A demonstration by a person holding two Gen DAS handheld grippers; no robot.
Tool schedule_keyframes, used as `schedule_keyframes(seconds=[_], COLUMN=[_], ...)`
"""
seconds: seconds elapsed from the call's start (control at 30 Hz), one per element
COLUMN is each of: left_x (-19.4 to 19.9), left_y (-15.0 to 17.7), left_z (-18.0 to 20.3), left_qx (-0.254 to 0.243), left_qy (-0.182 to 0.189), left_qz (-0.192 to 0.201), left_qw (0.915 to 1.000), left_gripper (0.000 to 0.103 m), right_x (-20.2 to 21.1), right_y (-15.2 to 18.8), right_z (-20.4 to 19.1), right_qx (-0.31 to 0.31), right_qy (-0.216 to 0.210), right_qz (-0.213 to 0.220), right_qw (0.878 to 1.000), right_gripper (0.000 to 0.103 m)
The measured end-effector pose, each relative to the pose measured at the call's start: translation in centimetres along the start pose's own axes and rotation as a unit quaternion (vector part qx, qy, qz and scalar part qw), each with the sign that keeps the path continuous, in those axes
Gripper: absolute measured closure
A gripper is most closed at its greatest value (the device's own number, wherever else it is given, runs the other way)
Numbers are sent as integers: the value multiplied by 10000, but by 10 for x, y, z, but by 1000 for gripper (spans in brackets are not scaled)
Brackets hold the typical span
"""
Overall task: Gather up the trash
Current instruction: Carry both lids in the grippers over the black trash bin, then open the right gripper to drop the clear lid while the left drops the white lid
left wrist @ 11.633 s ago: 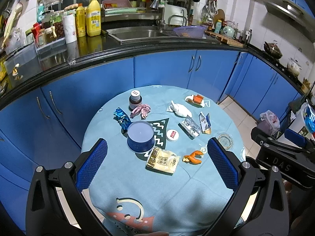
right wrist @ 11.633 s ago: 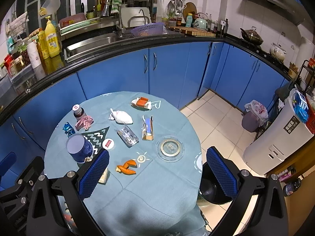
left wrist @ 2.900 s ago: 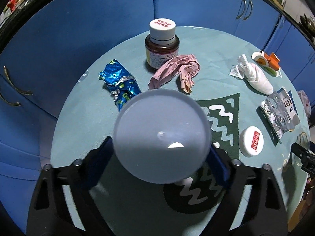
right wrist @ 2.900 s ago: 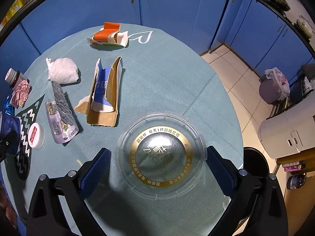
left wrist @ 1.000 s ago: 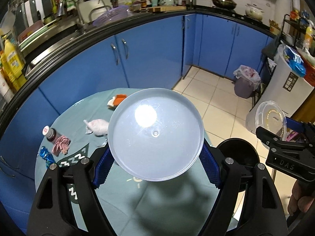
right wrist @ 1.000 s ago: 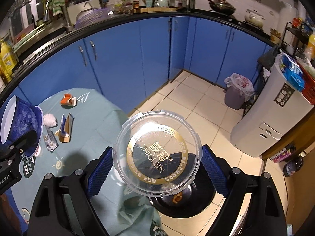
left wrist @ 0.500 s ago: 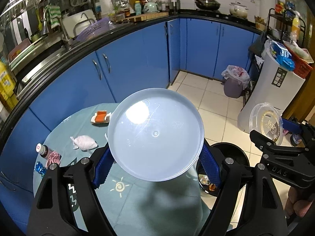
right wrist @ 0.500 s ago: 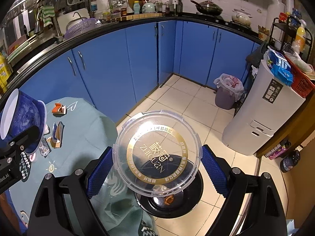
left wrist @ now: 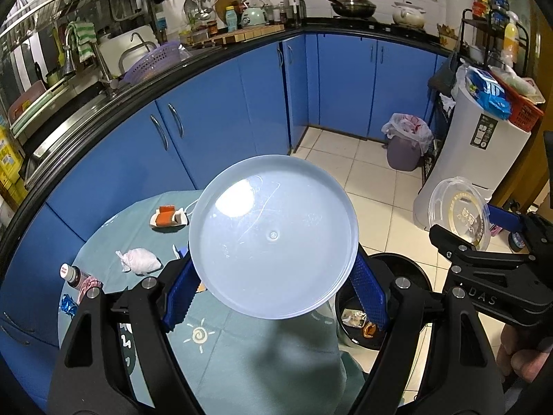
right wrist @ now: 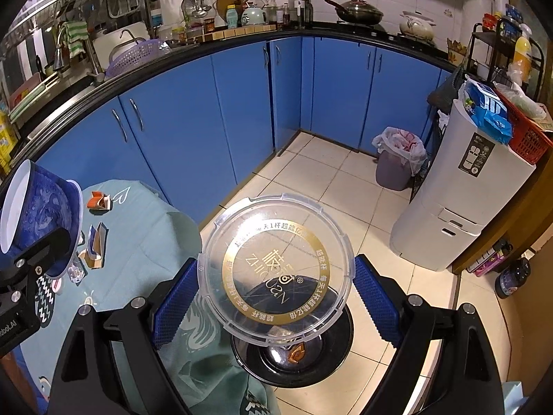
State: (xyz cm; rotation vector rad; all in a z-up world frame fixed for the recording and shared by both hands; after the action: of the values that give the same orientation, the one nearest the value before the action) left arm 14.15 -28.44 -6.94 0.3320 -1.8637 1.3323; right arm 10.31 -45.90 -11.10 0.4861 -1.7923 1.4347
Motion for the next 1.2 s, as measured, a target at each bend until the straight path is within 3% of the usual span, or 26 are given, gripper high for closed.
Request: schedule_keyframes(seconds=[0.37,0.77,0.97,1.2], left_x=[-2,-6,-10,-10], left_y=[-2,-3,-3,-3], left_z=[5,8,11,17], left_qx=[-8,-14,-28,-70], left_qy=[5,8,15,76], left_qz=[-14,-40,-36,-53], left_qw=[10000,10000,10000,9999], left_gripper=[25,25,25,25], right_x=[-6,-5,-9,-8], right_y=[-9,-13,-13,-11], right_z=[1,3,5,10], right_qx=[130,98,42,-8], right_qy=[114,60,-150,-88], right_qz=[74,149,90,141], right_qw=[9998,9998,9998,9999], right_gripper=[16,7,7,7])
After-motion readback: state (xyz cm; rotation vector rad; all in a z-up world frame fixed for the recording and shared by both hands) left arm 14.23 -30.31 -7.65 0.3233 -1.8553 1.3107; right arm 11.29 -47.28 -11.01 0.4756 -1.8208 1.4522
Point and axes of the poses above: each gripper's, at about its wrist camera, not at the fingertips, and x roughly against the way its jaws point, z to its right, y to its underside, the point moved 3 cm from there along -x, roughly the way its jaws point, and after that the axes turned 1 degree about -x, right-handed, at the moved point
